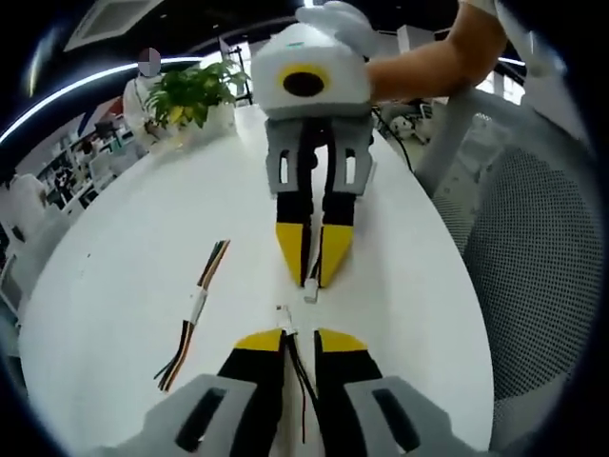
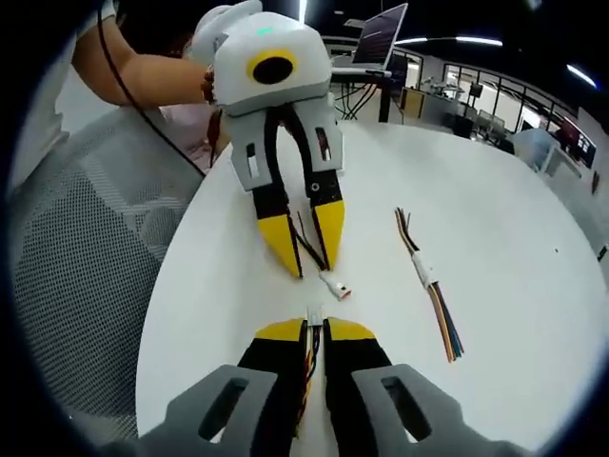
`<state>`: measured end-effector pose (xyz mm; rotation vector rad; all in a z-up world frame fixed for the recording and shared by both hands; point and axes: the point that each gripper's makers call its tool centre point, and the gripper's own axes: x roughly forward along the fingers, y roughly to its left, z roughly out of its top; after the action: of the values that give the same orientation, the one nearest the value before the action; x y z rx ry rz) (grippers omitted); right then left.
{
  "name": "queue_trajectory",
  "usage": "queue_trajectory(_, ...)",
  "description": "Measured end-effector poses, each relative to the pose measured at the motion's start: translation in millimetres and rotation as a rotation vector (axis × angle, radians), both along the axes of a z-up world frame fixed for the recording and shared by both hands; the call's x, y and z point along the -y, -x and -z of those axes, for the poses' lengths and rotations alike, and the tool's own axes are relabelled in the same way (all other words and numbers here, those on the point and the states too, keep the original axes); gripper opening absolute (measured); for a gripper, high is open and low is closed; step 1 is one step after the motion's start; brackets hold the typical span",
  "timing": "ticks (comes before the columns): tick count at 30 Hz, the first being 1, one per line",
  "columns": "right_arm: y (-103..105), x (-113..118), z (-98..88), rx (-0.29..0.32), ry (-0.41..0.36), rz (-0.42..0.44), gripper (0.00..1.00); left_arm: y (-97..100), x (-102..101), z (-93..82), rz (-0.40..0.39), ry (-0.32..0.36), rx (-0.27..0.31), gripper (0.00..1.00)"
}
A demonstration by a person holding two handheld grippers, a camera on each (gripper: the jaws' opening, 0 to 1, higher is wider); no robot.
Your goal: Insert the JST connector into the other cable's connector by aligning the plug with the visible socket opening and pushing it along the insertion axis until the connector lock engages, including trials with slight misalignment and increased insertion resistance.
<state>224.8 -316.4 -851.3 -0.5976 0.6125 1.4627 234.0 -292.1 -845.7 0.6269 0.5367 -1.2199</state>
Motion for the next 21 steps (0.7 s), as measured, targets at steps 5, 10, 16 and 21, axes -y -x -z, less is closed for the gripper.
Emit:
queue_trajectory(5,-2,1,-0.4,-0.001,-0.003,0.011,0.04,-6.4,2,0.3,-0.03,0.014,0.003,0.06)
queue_trajectory(10,-5,2,-1.4,0.0,-0.01,0.02,0.04,-6.9,5,1.0,-0.044,0.026,-0.009,0.06)
queue_trajectory(16,-5,3,-1.9,-0.001,-0.014,0.024,0.04,-8.5,7,2.2,-0.034,0.02,0.001,0.0)
queue_trajectory(21,-7,2,-4.6,0.022,-0.018,0.026,0.04,-1.6,11,-0.8,0.026,0.011,0.024,0.0)
